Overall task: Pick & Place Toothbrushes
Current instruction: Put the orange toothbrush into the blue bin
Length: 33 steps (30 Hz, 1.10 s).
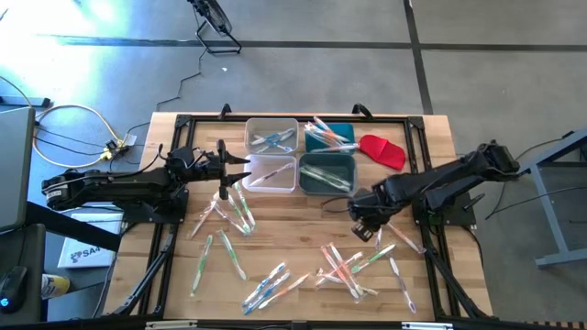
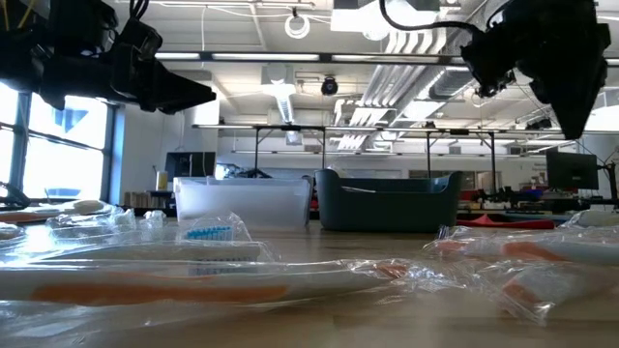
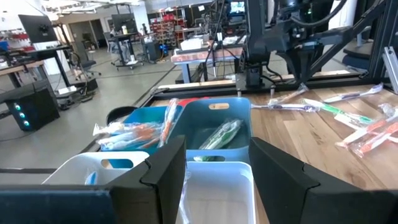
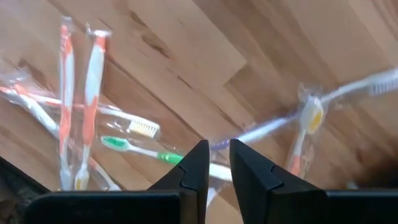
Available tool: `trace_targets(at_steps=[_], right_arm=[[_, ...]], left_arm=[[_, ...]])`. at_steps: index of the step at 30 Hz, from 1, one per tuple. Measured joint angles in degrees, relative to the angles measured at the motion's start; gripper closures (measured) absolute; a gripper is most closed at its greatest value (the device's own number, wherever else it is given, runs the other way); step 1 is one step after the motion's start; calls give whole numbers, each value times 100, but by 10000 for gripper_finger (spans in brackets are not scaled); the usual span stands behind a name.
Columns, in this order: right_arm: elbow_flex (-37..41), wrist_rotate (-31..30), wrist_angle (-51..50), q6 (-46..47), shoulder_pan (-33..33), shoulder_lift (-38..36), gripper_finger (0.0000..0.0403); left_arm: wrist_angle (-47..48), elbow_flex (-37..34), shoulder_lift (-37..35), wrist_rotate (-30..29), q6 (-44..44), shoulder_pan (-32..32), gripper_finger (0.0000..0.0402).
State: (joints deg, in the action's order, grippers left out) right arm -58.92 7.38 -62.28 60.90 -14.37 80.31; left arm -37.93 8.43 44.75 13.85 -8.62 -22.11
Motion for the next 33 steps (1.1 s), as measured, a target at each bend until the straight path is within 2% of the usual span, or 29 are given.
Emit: trace_targets(at_steps=[9,19,28,33], right_arm=[[37,-292,-443,531,-354,0,360],[937,124,-323,853,-416,2,376],[1445,175,-226,855,-413,2,379],[1504,-169,-196,880,-418,2,379]], left_arm=[[0,0,0,0,-2,-1,231],[7,0,0,-2,-4,-2,231],[34,0,0,-1,-4,0,231],[59,0,0,-1,-7,-1,231]])
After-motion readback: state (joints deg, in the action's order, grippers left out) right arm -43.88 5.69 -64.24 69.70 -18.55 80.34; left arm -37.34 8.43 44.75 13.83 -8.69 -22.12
